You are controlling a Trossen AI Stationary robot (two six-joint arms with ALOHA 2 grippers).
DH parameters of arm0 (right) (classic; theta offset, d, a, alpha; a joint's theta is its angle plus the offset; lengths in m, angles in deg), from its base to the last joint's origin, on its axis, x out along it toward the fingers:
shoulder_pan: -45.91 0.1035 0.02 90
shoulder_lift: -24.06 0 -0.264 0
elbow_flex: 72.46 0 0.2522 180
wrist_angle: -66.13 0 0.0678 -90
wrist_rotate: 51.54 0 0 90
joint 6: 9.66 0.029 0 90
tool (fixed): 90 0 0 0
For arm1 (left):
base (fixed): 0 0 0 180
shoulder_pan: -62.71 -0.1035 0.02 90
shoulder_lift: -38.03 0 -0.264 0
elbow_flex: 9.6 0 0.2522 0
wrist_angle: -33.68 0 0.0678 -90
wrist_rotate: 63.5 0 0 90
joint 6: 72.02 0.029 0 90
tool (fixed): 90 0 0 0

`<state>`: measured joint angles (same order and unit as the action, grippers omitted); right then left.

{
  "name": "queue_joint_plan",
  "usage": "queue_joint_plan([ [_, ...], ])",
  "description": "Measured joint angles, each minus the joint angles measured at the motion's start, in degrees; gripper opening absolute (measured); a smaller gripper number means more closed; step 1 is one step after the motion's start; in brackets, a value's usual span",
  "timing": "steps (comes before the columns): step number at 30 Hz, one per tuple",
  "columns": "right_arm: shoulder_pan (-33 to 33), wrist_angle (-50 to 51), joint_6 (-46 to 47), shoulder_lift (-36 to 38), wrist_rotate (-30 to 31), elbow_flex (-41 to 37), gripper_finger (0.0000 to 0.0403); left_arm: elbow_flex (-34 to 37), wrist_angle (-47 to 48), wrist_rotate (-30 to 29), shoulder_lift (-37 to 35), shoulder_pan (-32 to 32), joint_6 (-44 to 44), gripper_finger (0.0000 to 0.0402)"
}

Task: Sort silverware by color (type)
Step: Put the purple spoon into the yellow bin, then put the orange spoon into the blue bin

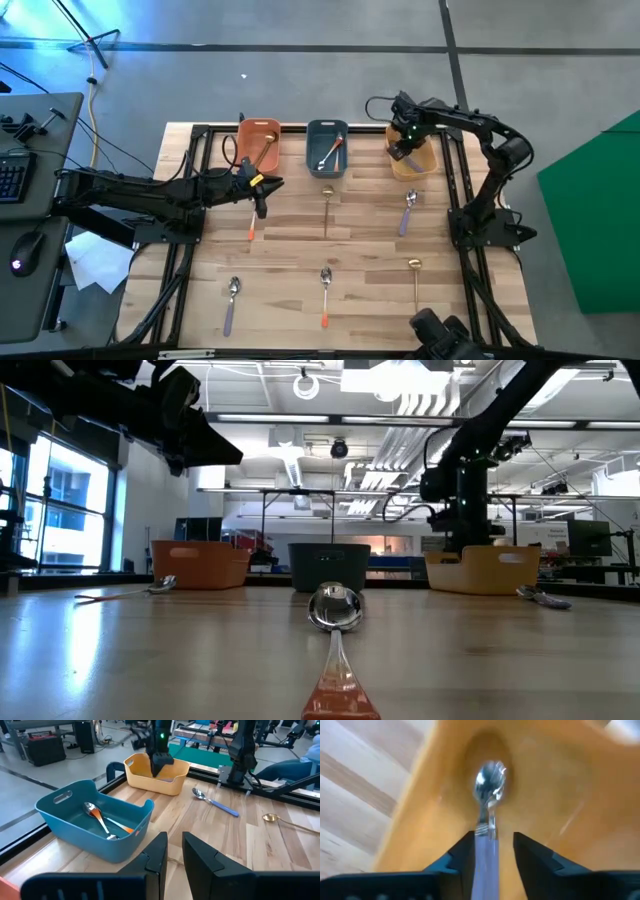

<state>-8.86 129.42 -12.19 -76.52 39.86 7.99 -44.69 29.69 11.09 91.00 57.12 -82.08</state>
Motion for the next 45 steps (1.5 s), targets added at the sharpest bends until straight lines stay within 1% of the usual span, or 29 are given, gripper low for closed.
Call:
queue_joint_plan([
  [3, 0.77, 0.99, -0.42, 3.15, -0.21, 2.52, 0.0137, 0.0, 0.41, 0.06, 0.0, 0.02, 0.25, 0.0061],
  [5, 1.78, 1.32, -2.01, 6.45, -0.26, 3.88, 0.0135, 0.0, 1.6, 0.66, 0.0, 0.02, 0.36, 0.0063],
  [7, 2.76, 0.74, -3.75, 10.58, -0.66, 4.14, 0.0119, 0.0, 2.97, 1.33, -0.07, 0.06, 1.17, 0.0063],
  [10, 3.79, -3.88, -5.74, 18.72, -2.31, 0.69, 0.0077, 0.0, 4.51, 1.17, -1.43, 0.48, 1.26, 0.0057],
  [13, 3.82, -12.04, -6.21, 27.25, -5.64, -6.76, 0.0027, -0.02, 4.55, 0.72, -2.85, 1.32, 1.28, 0.0047],
  [15, 4.0, -18.59, -5.14, 32.78, -8.1, -13.24, 0.0007, -0.04, 4.5, 0.7, -3.63, 2.1, 1.64, 0.0041],
  [18, 5.68, -28.77, -3.84, 40.32, -10.41, -23.97, 0.0013, -0.03, 4.57, 0.24, -4.19, 3.47, 2.67, 0.0035],
  [22, 10.48, -44.12, -0.41, 48.48, -14.93, -36.86, 0.0013, -0.04, 4.59, -3.23, -4.58, 6.0, 2.77, 0.0033],
  [24, 13.76, -51.47, 1.82, 51.63, -16.74, -41.63, 0.0005, -0.02, 4.59, -4.64, -4.61, 7.46, 2.61, 0.0033],
  [28, 20.52, -66.09, 4.78, 56.1, -17.08, -48.09, 0.0003, -0.07, 5.33, -8.0, -4.61, 11.05, 0.77, 0.0033],
  [31, 24.97, -74.98, 5.06, 57.43, -17.08, -50.62, 0.0004, -2.29, 13.28, -12.15, -4.61, 14.37, -3.23, 0.0033],
  [34, 28.29, -80.04, 4.47, 57.55, -17.07, -51.13, 0.0004, -6.73, 26.98, -19.99, -3.83, 17.74, -9.63, 0.0033],
  [36, 29.92, -81.15, 3.83, 57.55, -16.97, -50.96, 0.0004, -9.88, 37.25, -22.8, -2.68, 19.29, -15.74, 0.0033],
  [39, 31.75, -82.98, 2.78, 57.55, -16.33, -50.72, 0.0004, -14.18, 48.34, -22.25, -0.44, 20.1, -26.51, 0.0033],
  [41, 32.32, -84.05, 2.23, 57.55, -16.13, -50.68, 0.0004, -15.22, 54.36, -20.89, 1.51, 20.08, -34.53, 0.0033],
  [43, 32.46, -84.58, 2.28, 57.55, -15.98, -50.68, 0.0004, -15.61, 57.41, -20.84, 3.76, 20.06, -41.64, 0.0034],
  [45, 32.46, -84.69, 2.49, 57.55, -15.96, -50.68, 0.0004, -15.3, 60.03, -20.92, 5.98, 20.06, -45.56, 0.0041],
])
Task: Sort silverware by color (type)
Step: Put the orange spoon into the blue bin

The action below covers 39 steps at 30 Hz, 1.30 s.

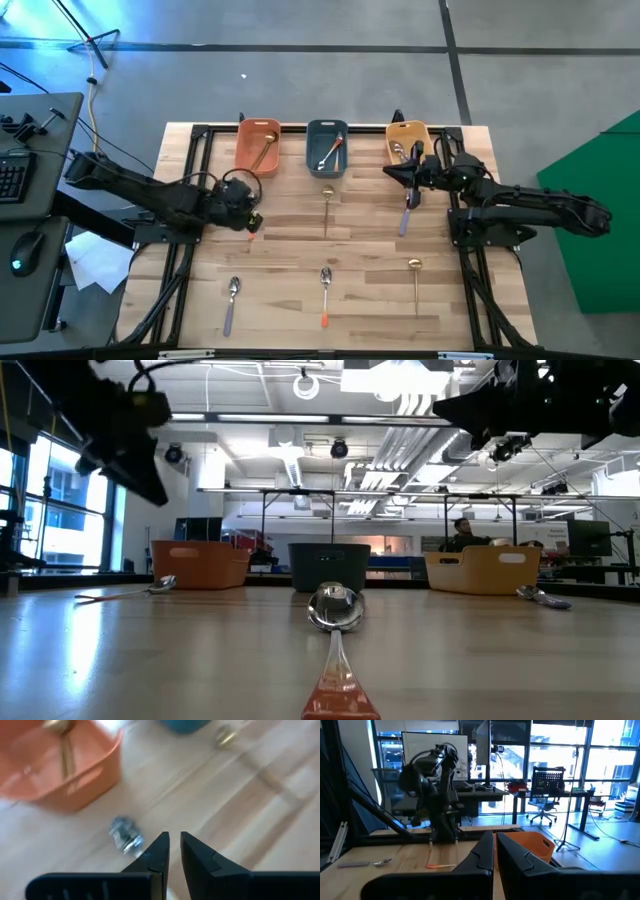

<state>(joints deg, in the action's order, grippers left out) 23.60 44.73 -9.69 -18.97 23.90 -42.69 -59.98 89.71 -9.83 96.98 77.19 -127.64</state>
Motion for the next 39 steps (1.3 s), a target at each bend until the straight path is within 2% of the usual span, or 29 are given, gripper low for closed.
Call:
queue_joint_plan([
  [8, -0.02, 0.93, 0.02, -0.07, 0.02, 0.0, 0.0004, 2.25, 0.43, 1.21, 10.39, -0.78, -8.21, 0.0113],
  [14, -0.02, 1.12, -0.2, -0.07, 0.03, 0.02, 0.0004, 2.33, -3.86, 1.74, 14.78, -2.94, -5.63, 0.0149],
  [18, -0.02, 1.39, -0.2, -0.07, 0.02, 0.07, 0.0004, 6.24, -13.34, 6.88, 15.04, -6.85, -2.35, 0.0146],
  [21, -0.02, 1.54, -0.2, -0.07, 0.02, 0.07, 0.0004, 9.74, -17.95, 8.39, 15.03, -9.71, -2.78, 0.0142],
  [26, -0.02, 1.92, -0.31, -0.07, 0.02, 0.07, 0.0004, 11.78, -17.94, 8.07, 15.03, -11.56, -4.7, 0.0141],
  [33, -0.02, 1.86, -1.29, -0.07, 0.02, 0.07, 0.0004, 11.91, -18.65, 11.71, 15.03, -11.52, -2.77, 0.0139],
  [39, -0.02, 1.88, -1.17, -0.07, 0.02, 0.07, 0.0004, 11.71, -18.92, 12.55, 16.65, -11.45, 0.29, 0.0103],
])
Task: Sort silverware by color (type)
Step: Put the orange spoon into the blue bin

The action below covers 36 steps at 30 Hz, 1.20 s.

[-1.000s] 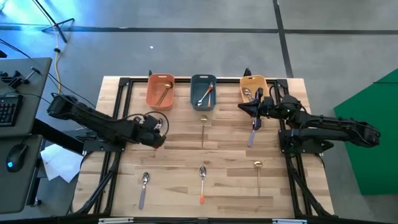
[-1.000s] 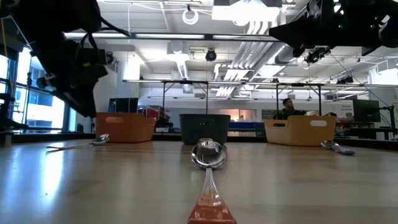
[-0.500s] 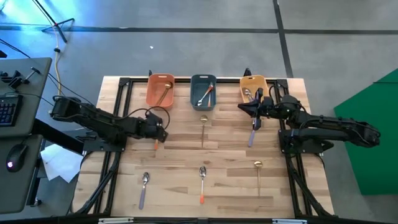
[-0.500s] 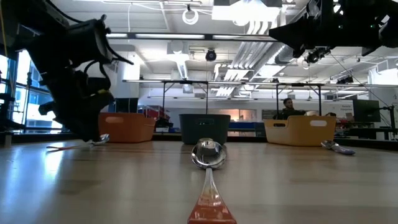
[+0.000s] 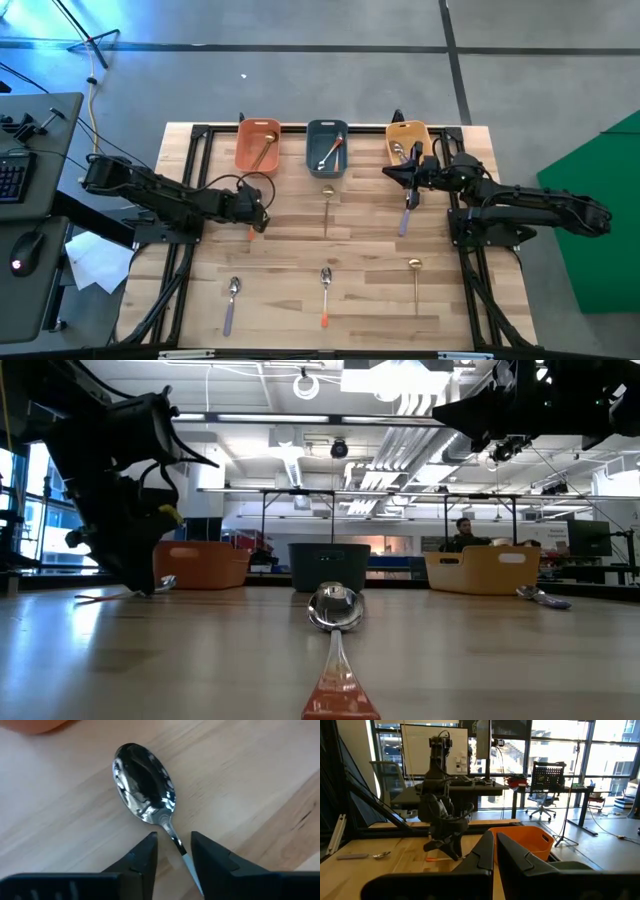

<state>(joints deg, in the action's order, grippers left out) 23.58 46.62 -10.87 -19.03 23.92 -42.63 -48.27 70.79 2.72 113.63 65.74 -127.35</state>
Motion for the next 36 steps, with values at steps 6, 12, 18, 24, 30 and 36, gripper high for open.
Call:
queue_joint_plan([
  [6, 0.0, 0.04, 0.76, 0.0, 0.0, 0.0, 0.0004, -0.12, -1.56, 1.73, 0.35, -0.01, 4.91, 0.0022],
  [12, 0.0, 0.04, -0.12, -0.02, 0.0, 0.0, 0.0004, -4.12, -1.51, 4.67, -1.35, -0.52, 10.37, 0.0005],
  [18, 0.0, -0.16, -0.3, -0.02, 0.0, 0.02, 0.0004, -11.85, -5.17, 4.26, -1.71, -3.05, 16.51, 0.0002],
  [24, 0.0, -0.06, -0.31, -0.02, 0.0, 0.02, 0.0004, -17.54, -19.46, 6.95, -1.73, -8.96, 22.61, 0.0001],
  [30, 0.0, 0.42, -0.31, -0.02, 0.0, 0.02, 0.0004, -22.52, -35.32, 13.35, 1.04, -18.82, 23.51, 0.0001],
  [36, 0.0, 0.43, -0.41, -0.02, 0.0, 0.02, 0.0004, -31.2, -42.91, 25.86, 11.09, -25.33, 20.05, 0.0001],
])
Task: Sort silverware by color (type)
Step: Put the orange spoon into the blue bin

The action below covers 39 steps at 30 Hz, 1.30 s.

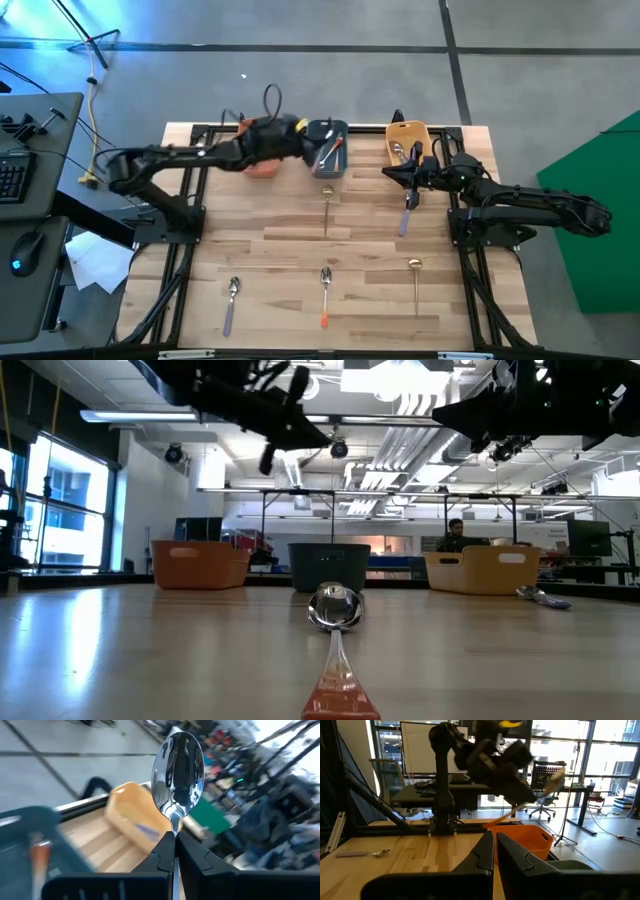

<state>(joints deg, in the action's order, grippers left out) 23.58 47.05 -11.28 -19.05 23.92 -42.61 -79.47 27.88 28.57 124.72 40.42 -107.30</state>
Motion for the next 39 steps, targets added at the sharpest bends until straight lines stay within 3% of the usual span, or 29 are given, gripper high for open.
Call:
queue_joint_plan([
  [3, 0.0, 0.02, -0.36, 0.0, 0.0, 0.0, 0.0004, -4.53, -1.58, 3.42, 6.2, -2.02, -2.38, 0.0001],
  [14, 0.0, 1.38, -1.48, 0.0, 0.0, 0.0, 0.0004, -12.59, 1.54, 2.2, 22.15, -8.61, -6.64, 0.0001],
  [23, -0.02, 1.4, -2.94, 0.0, 0.0, 0.0, 0.0004, -12.81, 7.07, -0.5, 26.31, -11.15, -5.7, 0.0001],
  [39, -0.02, 1.81, -2.94, 0.0, -0.01, 0.0, 0.0004, -12.8, 7.03, -0.88, 27.0, -11.52, -5.14, 0.0005],
])
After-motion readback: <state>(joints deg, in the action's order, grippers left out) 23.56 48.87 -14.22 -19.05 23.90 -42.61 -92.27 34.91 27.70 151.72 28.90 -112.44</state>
